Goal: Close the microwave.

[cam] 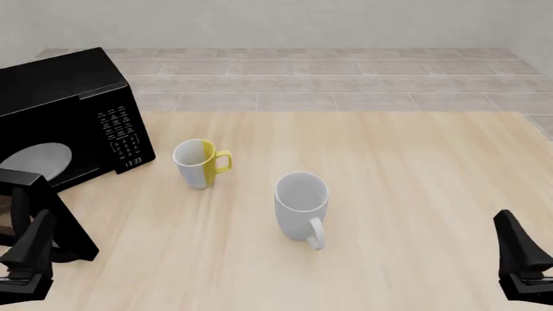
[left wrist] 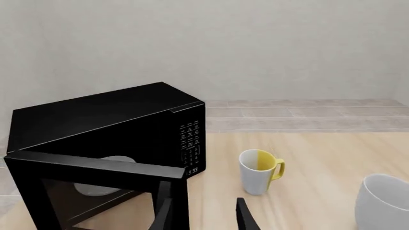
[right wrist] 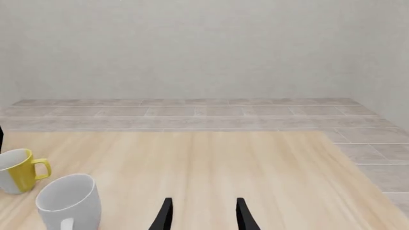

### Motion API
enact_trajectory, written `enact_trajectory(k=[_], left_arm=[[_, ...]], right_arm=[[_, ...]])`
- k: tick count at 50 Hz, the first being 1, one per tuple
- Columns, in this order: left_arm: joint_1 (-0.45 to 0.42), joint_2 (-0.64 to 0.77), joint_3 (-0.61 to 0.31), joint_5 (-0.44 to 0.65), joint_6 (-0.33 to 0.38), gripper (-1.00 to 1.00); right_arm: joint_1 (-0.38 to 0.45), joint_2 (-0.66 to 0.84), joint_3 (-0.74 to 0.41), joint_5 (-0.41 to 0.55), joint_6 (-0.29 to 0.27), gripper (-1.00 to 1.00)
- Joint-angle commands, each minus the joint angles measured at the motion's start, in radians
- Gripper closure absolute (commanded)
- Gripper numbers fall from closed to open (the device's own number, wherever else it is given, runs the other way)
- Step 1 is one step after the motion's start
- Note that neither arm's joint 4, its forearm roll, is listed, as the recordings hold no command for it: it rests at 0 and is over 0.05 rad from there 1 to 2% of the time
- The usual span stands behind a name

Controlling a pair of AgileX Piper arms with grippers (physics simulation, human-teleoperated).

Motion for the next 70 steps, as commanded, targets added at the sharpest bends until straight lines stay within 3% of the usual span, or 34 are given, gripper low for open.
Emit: enact_trajectory(k=[1, 14, 20, 26, 29, 33, 37, 50, 70], left_arm=[[0.010, 0.001, -0.008, 0.003, 0.023, -1.00], [-0.010, 0.000, -0.021, 0.009, 0.045, -1.00], [-0.005, 0.035, -0.040, 0.009, 0.020, -1.00], [0.001, 0.229, -0.017, -0.143, -0.022, -1.00], [0.001, 0.262, -0.008, -0.184, -0.024, -1.00], [0.003, 0.292, -0.004, -0.213, -0.010, -1.00], [0.004, 0.397, 0.000, -0.294, -0.019, -1.00], [0.051, 0.786, -0.002, -0.617, -0.055, -1.00], [0.066, 1.082, -0.038, -0.809, -0.098, -1.00]], right_arm=[[0.008, 0.017, -0.004, -0.017, 0.011, -1.00], [0.002, 0.037, -0.001, -0.037, 0.024, -1.00], [0.001, 0.037, 0.000, -0.036, 0.029, -1.00], [-0.002, 0.005, -0.002, -0.016, 0.037, -1.00], [0.014, -0.003, -0.003, -0.014, 0.089, -1.00], [0.005, -0.003, -0.003, -0.015, 0.069, -1.00], [0.030, -0.003, -0.002, -0.013, 0.140, -1.00], [0.019, -0.004, -0.027, 0.000, 0.126, -1.00], [0.041, -0.006, -0.093, 0.026, 0.138, -1.00]])
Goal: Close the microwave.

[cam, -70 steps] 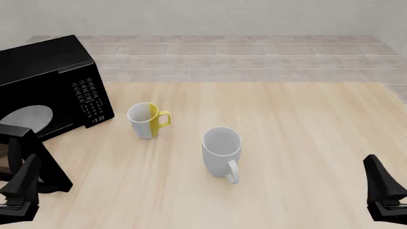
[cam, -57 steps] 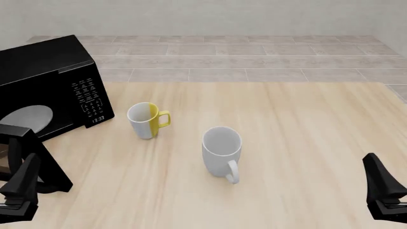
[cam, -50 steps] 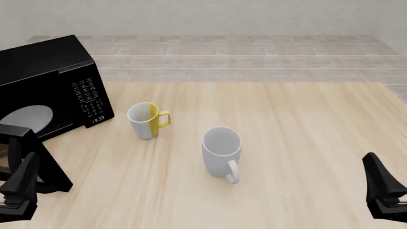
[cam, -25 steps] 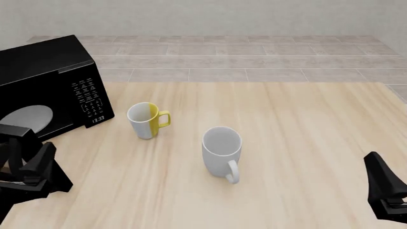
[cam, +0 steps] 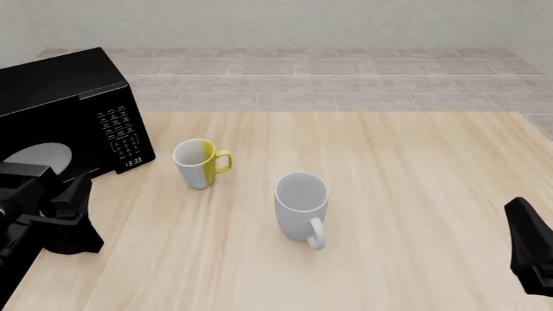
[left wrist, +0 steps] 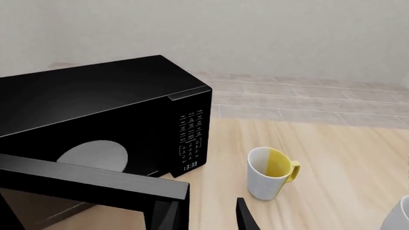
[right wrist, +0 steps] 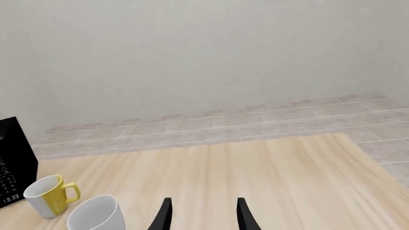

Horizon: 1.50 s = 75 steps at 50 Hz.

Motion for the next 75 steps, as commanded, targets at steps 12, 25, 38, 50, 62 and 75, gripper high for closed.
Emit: enact_trajectory(k=[12, 25, 38, 50, 62, 75], left_arm=[[0.041, 0.209, -0.052, -0.054, -0.015, -1.00], [0.048, 0.226, -0.107, -0.020, -0.001, -1.00], [0.068, 0.265, -0.196, 0.036, 0.008, -1.00], [0.083, 0.347, -0.240, 0.017, 0.009, -1.00], [0.081, 0.399, -0.295, 0.020, 0.049, -1.00], [0.087, 0.472, -0.342, 0.004, 0.061, -1.00]], right_arm=[[0.005, -0.001, -0.033, 0.007, 0.008, -1.00], [0.002, -0.001, -0.039, 0.008, -0.010, -1.00], [0.016, -0.001, -0.032, -0.008, -0.005, -1.00], [0.032, -0.001, -0.043, -0.017, -0.003, -1.00], [0.030, -0.001, -0.048, -0.011, -0.010, -1.00], [0.043, -0.001, -0.035, -0.014, -0.019, -1.00]])
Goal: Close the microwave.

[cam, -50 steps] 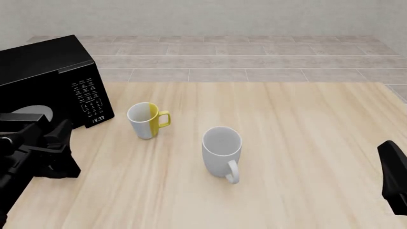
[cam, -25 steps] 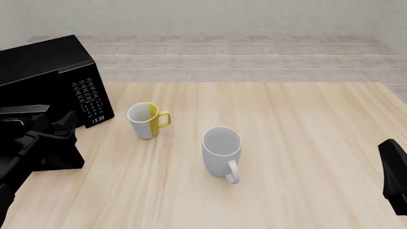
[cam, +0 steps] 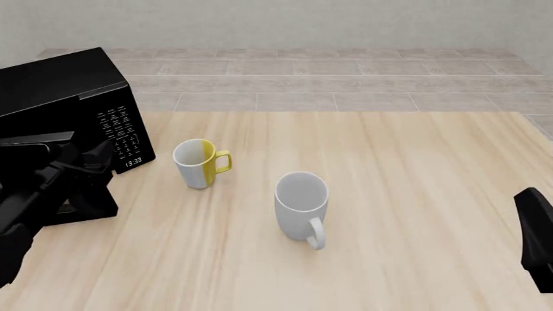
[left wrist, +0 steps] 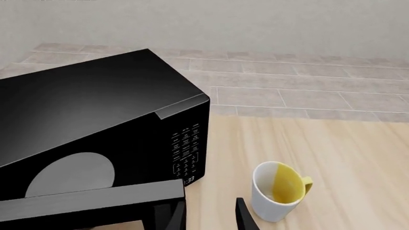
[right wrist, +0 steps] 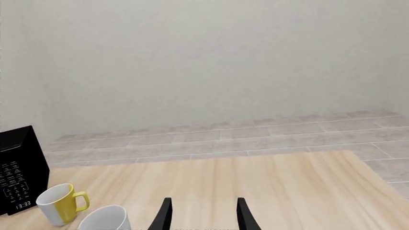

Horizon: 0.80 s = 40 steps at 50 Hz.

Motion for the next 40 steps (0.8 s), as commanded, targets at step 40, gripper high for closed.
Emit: enact_trajectory(k=[40], left_arm=[[0.108, 0.238, -0.217, 0.034, 0.102, -1.00]], right_arm=[[0.000, 0.000, 0.027, -0.019, 0.014, -1.00]])
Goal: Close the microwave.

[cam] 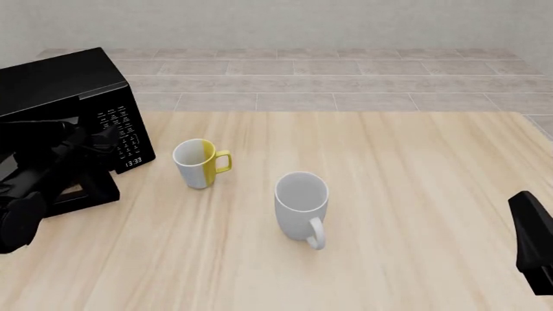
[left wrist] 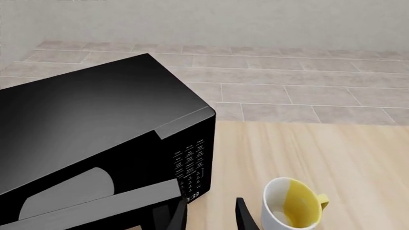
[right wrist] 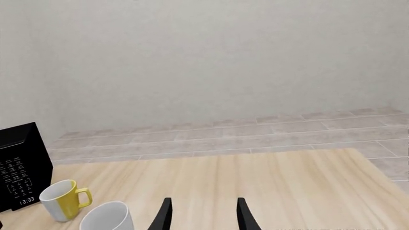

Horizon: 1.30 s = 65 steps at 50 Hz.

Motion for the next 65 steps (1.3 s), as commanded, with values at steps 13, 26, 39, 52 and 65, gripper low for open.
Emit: enact_trajectory(k=[13, 26, 39, 52, 65], left_arm=[[0.102, 0.116, -0.113, 0.025, 0.122, -1.00], [0.132, 0.170, -0.151, 0.016, 0.138, -1.00], [0.146, 0.220, -0.205, 0.030, 0.147, -1.00], [0.177, 0.281, -0.246, 0.015, 0.179, -1.00], [0.194, 0.307, -0.283, 0.026, 0.205, -1.00]], right_arm=[[-0.011, 0.000, 0.011, -0.005, 0.006, -1.00], [-0.005, 0.000, 0.021, -0.011, 0.012, -1.00], [-0.003, 0.000, 0.021, -0.011, 0.012, -1.00], [0.003, 0.000, 0.011, -0.006, 0.005, -1.00], [0.003, 0.000, 0.017, -0.010, 0.011, -1.00]])
